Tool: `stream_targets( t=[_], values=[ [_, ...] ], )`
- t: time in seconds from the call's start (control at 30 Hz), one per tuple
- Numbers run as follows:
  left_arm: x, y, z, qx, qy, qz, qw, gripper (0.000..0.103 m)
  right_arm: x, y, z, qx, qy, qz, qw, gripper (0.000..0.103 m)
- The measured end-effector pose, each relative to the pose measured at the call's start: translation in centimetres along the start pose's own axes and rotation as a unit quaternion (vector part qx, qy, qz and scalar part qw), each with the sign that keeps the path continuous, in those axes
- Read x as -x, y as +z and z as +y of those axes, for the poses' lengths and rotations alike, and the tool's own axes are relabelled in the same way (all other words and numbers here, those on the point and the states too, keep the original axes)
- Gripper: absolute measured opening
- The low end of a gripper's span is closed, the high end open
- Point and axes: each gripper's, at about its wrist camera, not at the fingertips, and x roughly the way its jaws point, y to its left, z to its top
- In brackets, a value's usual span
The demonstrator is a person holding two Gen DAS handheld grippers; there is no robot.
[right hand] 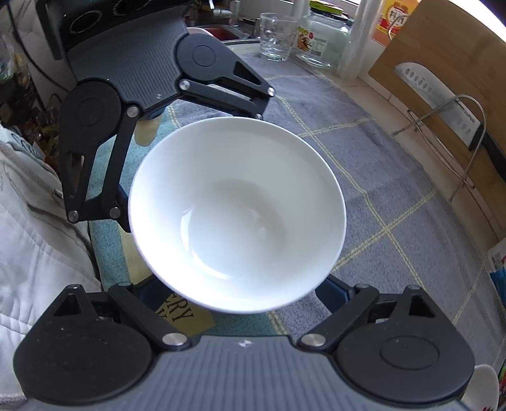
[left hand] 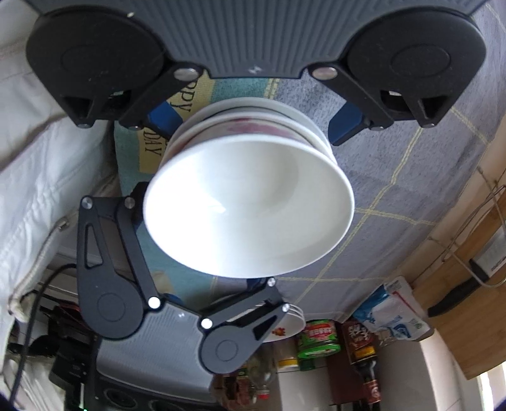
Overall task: Organize plates and bowls
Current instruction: 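Carry the bowl stack with both grippers to the plate stack by the spice jars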
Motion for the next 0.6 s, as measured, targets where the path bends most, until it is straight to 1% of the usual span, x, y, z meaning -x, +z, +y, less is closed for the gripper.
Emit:
stream_targets(
  t=[0.13, 0.2, 0.6],
  values=[
    [0.3, -0.1, 0.0, -0.012, -0.015, 0.0, 0.9998, 0.093, 0.1, 0.1, 0.0, 0.007, 0.011, 0.002, 1.0, 0.097],
    [0.3, -0.2, 0.2, -0.016, -0.02, 0.0, 0.9997, 0.093, 0.0, 0.2, -0.2, 0.009, 0.021, 0.002, 1.0, 0.094],
    [0.0, 0.0, 1.3, -0.028, -0.05, 0.002, 0.9984, 0.092, -0.4, 0.5, -0.9, 0.004, 0.045, 0.01, 0.999, 0.094]
  ],
)
